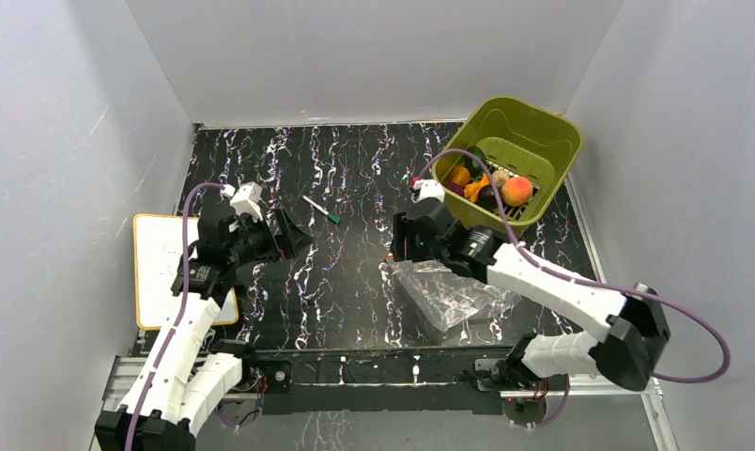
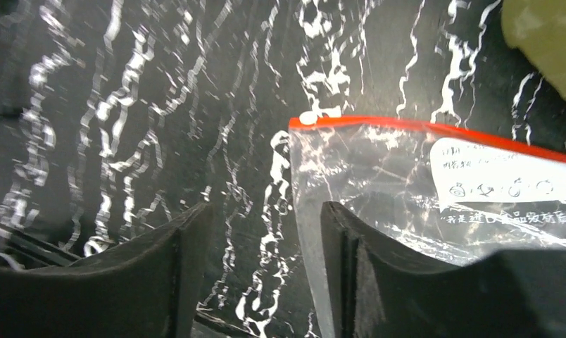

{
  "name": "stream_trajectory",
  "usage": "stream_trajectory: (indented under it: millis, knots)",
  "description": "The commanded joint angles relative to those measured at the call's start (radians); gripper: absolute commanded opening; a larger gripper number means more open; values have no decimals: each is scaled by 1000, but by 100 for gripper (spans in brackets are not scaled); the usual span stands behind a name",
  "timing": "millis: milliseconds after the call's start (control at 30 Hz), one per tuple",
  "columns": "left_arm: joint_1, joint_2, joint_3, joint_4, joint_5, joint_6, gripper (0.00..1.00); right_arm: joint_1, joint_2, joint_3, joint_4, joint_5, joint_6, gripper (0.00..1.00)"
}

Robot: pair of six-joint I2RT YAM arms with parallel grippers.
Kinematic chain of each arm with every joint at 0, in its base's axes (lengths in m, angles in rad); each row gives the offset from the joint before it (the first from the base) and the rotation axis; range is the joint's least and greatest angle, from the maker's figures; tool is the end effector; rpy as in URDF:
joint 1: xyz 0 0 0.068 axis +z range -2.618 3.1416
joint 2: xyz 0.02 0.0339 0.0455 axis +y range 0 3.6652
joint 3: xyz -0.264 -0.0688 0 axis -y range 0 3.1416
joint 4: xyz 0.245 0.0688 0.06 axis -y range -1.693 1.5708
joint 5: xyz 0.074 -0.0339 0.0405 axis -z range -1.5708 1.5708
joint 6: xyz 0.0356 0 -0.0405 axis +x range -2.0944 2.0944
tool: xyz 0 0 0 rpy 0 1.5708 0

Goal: Place the food in the zip-top bag and seal the zipper
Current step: Pick up the zipper food storage bag at the center of the board.

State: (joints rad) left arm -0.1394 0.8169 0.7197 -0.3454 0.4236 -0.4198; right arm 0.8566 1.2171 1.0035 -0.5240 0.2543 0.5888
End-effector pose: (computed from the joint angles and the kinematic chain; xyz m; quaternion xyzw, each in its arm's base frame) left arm 0.1813 -0.0402 0.2963 -0.0042 0.8338 -0.3150 0.4534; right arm 0.1777 0.1913 0.2949 -0.0702 0.9058 0.1785 0.3777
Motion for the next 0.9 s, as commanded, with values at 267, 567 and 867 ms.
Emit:
stream_trajectory:
  millis: [267, 567, 867]
  knots:
    - [5, -28, -41, 77, -22, -5, 98, 39, 247, 70, -68, -1, -42, 42]
    - [4, -82, -59, 89, 0, 32, 98, 37, 333, 253, -107, 173, -165, 43]
    - [4, -113, -55, 78, 24, 61, 98, 10, 488, 511, -223, 345, -223, 43]
